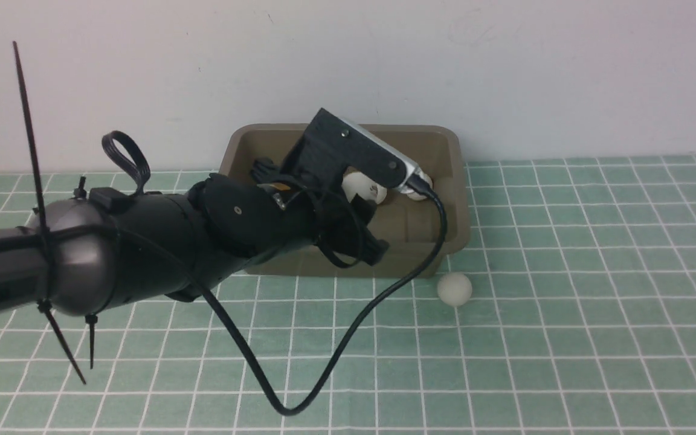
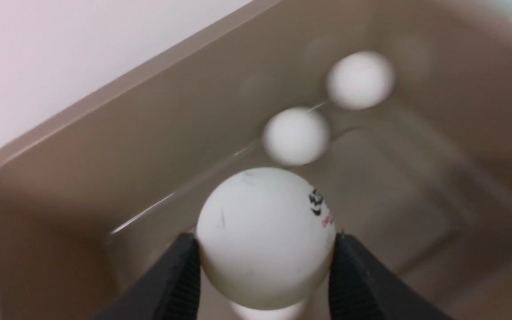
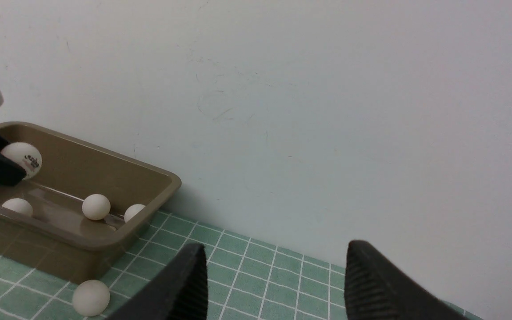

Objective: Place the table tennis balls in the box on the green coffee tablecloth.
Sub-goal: 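Drop the ball into the bin, then reach for and grasp a ping pong ball on the table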

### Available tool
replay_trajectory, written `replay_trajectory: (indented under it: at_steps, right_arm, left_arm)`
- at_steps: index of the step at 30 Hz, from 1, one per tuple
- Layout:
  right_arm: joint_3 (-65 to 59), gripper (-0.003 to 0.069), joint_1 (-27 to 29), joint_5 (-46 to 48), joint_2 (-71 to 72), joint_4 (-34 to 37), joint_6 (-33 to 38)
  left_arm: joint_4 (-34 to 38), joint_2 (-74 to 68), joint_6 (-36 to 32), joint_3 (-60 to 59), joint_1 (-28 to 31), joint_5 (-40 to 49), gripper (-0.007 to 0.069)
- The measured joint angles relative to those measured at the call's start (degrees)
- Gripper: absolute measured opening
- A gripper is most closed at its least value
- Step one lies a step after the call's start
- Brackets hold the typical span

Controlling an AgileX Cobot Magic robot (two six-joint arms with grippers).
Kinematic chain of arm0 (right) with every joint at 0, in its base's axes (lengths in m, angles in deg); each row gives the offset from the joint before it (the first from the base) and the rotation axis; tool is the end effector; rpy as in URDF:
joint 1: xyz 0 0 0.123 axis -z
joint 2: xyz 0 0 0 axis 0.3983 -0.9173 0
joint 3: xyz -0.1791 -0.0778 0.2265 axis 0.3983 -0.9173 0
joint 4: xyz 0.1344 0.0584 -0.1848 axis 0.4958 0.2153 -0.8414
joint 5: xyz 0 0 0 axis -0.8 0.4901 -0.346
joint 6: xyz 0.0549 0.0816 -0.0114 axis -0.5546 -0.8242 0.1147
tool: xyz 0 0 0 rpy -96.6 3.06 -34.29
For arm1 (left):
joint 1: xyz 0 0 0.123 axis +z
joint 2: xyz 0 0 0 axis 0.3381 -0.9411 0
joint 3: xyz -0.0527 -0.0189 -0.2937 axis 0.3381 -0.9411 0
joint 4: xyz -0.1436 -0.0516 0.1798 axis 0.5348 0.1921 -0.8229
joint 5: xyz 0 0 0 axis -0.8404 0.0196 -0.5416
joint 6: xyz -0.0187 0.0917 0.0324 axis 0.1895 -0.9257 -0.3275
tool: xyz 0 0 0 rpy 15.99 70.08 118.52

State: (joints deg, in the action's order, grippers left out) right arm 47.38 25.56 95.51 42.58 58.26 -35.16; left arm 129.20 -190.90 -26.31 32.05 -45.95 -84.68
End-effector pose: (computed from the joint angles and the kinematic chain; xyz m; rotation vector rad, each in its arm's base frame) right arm -0.0147 0.0202 0.2962 -0.3611 1.6112 -0.0862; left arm 0.3646 -0.1700 0.2373 0.6128 2.0203 -0.0761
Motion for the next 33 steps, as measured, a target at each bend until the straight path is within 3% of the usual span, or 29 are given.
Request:
replay_trajectory:
  at_steps: [7, 10, 13, 18, 26, 31, 33]
  right_arm:
    - [0.0, 0.0388, 0.0, 0.0, 0.0, 0.0, 0.0]
    - [0.0, 0.0388, 0.0, 0.0, 0.0, 0.0, 0.0]
    - [0.0, 0.0388, 0.0, 0.0, 0.0, 0.0, 0.1]
    - [0.0, 0.0388, 0.0, 0.0, 0.0, 0.5, 0.9]
    - [0.0, 0.0388, 0.0, 0.0, -0.5, 3.3, 2.0]
    - [0.0, 0.0388, 0.0, 0.2, -4.3, 7.3, 6.4]
    - [0.0, 0.0388, 0.0, 0.2, -8.1, 10.5, 11.1]
  left_arm:
    - [1.3, -3.8, 0.5, 4.5, 4.8, 5.0, 0.0451]
    - [5.1, -3.5, 1.2, 5.3, 5.8, 9.3, 0.0538]
    - [7.6, -1.9, 1.4, 5.4, 6.1, 14.8, 0.0568]
    - [7.1, 3.7, 2.6, 5.4, 6.1, 27.2, 0.0559]
    - [-0.3, 11.8, 5.6, 5.4, 6.1, 41.7, 0.049]
    - [-9.3, 18.2, 10.4, 5.4, 6.1, 51.5, 0.0448]
    - [-16.5, 21.8, 17.2, 5.4, 6.1, 54.3, 0.0426]
